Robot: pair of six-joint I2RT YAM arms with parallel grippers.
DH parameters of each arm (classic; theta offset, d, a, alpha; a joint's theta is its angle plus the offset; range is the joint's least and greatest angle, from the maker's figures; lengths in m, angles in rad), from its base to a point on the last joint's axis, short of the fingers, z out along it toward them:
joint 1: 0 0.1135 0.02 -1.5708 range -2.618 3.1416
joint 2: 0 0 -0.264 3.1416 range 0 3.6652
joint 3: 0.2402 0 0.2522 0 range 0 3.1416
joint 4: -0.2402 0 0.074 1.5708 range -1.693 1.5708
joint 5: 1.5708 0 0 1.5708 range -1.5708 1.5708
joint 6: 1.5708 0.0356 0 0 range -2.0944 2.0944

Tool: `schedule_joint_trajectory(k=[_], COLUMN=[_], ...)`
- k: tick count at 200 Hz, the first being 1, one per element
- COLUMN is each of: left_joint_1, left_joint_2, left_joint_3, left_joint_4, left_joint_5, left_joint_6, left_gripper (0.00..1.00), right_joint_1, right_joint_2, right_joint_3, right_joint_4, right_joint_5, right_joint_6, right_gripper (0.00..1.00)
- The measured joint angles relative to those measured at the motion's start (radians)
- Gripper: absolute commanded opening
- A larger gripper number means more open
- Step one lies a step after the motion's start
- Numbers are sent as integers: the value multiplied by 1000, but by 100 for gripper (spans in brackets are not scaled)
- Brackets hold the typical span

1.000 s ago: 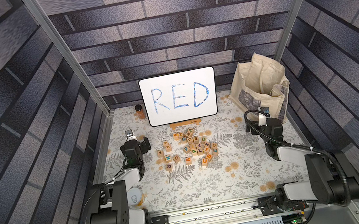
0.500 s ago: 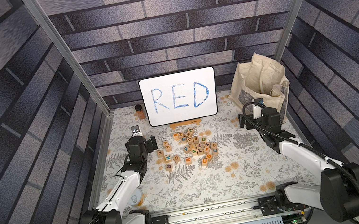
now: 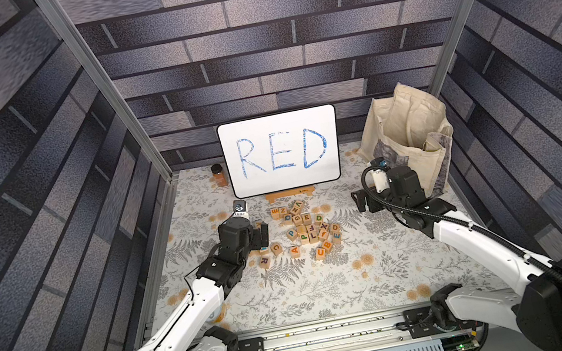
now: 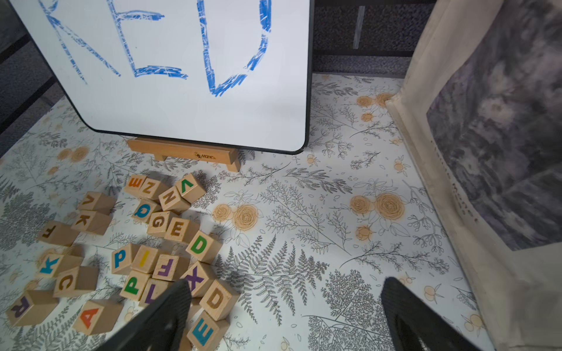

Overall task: Assemble the uppercase word "red" with letter blocks
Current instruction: Pick up the letter block from the center of the board.

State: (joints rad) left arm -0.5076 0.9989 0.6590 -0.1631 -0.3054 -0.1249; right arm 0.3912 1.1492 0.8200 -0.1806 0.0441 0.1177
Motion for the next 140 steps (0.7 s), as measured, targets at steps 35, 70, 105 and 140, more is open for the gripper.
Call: schedule_joint_trajectory(k=[35,70,105,140], left_joint_1=[-82,-150,-188,-191], left_joint_2=[-3,2,11,32], left_joint_3=[66,134,148,150], left_joint_4=[-139,-290,-417,-508], left_joint_5=[-24,-56,-57,-24], left_joint_6=[-51,-132,-217,-277], left_gripper=[100,100,100,100], right_joint_1=[67,126,198,216], right_joint_2=[0,29,66,95], right_joint_3=[42,124,171,234], right_joint_4=[-119,-230,-313,-391], right_joint_5=[-1,3,22,8], right_joint_6=[35,76,92,129], right_gripper=[100,100,100,100])
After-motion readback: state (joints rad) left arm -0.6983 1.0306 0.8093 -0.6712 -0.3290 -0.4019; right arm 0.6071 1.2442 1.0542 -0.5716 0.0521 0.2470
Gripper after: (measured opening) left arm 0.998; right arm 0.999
